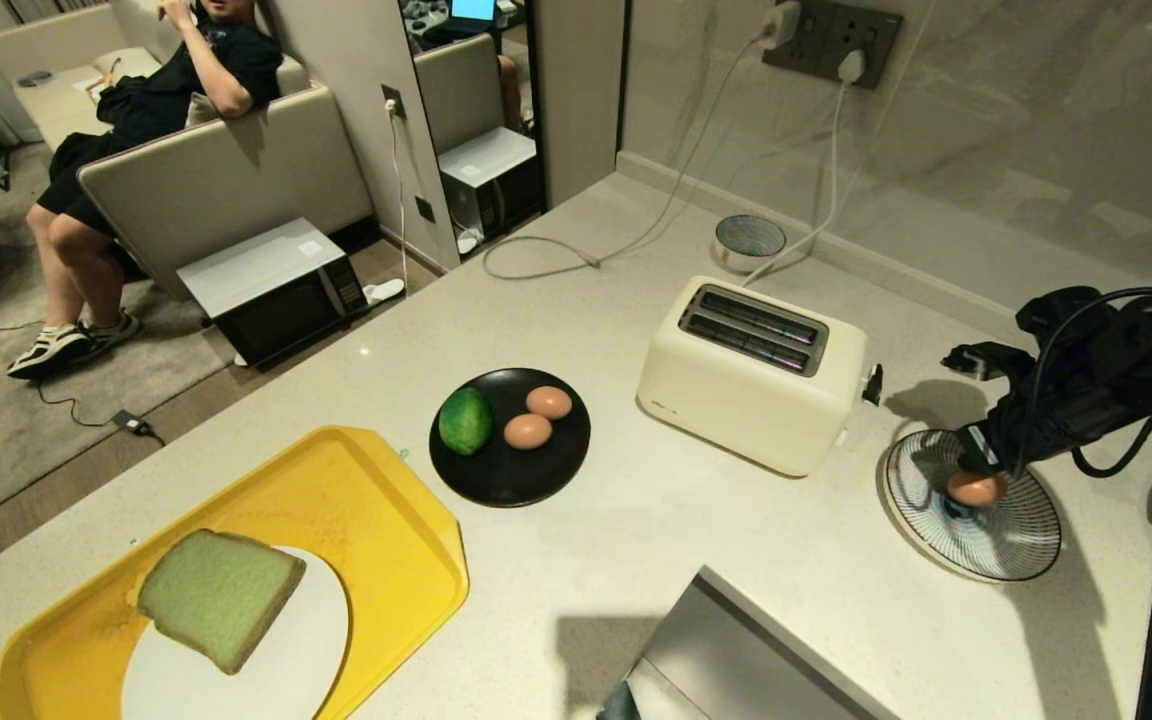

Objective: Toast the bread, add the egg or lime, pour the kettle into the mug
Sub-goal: Pick up the egg

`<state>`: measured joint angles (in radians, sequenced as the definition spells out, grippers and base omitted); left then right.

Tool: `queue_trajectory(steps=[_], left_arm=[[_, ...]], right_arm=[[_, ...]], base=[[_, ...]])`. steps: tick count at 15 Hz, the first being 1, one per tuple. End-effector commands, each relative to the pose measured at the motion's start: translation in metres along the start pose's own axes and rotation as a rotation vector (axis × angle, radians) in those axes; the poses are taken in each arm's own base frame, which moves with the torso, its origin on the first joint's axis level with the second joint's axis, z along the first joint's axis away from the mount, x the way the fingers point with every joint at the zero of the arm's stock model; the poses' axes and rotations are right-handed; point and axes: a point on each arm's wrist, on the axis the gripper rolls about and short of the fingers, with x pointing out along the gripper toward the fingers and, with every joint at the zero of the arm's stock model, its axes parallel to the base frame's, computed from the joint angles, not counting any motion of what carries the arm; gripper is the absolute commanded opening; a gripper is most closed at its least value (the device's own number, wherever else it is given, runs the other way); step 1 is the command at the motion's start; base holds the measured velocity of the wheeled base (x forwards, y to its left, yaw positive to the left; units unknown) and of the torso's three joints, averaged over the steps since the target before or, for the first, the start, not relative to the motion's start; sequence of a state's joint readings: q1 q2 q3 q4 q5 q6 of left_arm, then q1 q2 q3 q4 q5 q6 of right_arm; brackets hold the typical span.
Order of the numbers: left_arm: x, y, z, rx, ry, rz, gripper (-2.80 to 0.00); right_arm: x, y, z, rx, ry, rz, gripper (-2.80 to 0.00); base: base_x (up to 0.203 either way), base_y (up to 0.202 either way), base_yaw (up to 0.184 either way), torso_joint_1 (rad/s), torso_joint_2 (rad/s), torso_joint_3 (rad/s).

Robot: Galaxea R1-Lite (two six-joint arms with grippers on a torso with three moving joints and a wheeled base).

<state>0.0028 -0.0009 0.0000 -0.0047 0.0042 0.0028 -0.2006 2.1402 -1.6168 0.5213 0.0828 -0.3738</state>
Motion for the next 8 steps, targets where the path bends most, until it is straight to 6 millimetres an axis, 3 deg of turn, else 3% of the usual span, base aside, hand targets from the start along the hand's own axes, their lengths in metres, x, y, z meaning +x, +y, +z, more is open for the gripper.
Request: queue_trajectory(steps=[1, 8], left_arm=[[-0.0001, 0.0, 0.0, 0.0, -0.001, 0.001, -2.8], [-0.0001, 0.0, 0.0, 0.0, -0.001, 0.001, -2.8]], right_arm=[[-0.0025, -0.0001, 0.0006, -0.002, -0.006, 0.001, -2.8], [-0.0055, 0.0009, -0.0065, -0.001, 0.015, 0.001, -2.8]], base=[[0.0, 0.0, 0.0, 0.0, 0.0, 0.0], [0.0, 0.0, 0.0, 0.0, 0.0, 0.0]])
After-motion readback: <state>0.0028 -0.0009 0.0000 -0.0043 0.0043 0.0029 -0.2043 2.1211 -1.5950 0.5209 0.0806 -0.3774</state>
